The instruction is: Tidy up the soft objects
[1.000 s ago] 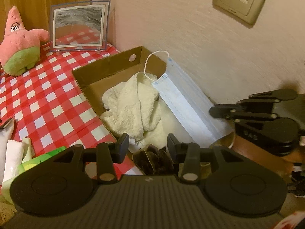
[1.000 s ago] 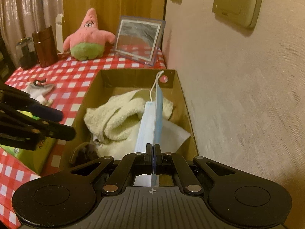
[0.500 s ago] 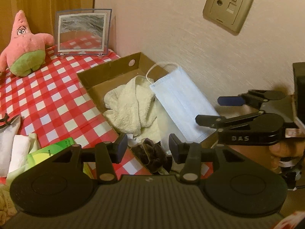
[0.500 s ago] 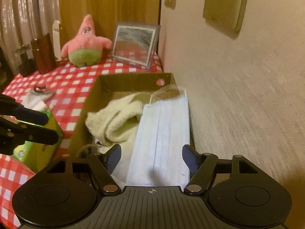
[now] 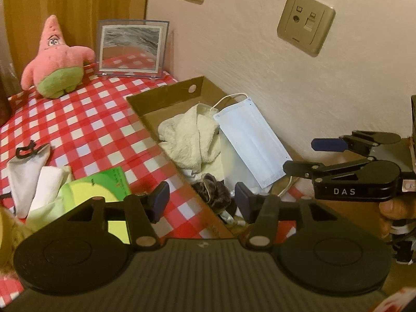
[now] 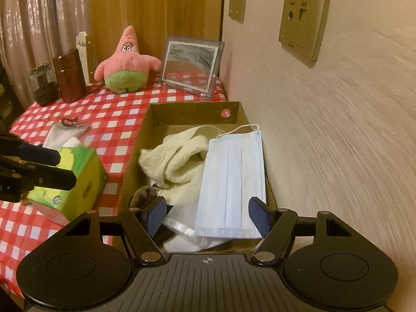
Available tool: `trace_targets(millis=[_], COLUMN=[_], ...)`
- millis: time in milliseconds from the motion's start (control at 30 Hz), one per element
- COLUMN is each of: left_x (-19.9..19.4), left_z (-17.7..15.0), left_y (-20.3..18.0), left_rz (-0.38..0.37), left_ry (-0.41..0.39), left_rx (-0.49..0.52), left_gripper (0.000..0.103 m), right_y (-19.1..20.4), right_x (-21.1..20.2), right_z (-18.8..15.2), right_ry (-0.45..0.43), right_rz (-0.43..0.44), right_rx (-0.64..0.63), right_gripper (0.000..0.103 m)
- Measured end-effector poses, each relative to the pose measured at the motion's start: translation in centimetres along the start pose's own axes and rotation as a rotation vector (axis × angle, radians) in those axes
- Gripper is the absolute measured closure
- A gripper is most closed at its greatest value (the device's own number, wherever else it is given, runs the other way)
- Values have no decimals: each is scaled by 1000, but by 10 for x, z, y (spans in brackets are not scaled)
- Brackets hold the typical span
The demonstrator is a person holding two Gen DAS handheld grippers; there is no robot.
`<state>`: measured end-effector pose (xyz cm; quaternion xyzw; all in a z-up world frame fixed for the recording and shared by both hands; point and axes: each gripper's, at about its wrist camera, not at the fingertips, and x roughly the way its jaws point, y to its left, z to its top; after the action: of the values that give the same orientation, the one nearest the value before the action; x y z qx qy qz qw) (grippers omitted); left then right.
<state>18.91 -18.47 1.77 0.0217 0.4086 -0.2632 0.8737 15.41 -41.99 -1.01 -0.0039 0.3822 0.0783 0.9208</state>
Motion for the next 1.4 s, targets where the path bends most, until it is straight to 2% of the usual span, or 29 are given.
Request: trace_targets(millis=[233, 700, 933, 1400], left_x=[-31, -86, -113, -167], left_z=[-16, -53, -69, -99], left_y=[-1, 12, 27, 71], left_rz=[20, 74, 123, 260], left_ry=[-24, -49, -70, -115], left_rx=[-29, -114, -164, -234], left_gripper=[34, 14, 11, 10], right_y=[14, 63, 86, 142], right_x=[-27, -65, -72, -68], right_z=[-7, -22, -23, -15], right_ry=[-7, -36, -36, -36], right_rz=[9, 29, 50, 137], right_rx=[83, 89, 94, 21], right_gripper=[33, 33, 33, 33])
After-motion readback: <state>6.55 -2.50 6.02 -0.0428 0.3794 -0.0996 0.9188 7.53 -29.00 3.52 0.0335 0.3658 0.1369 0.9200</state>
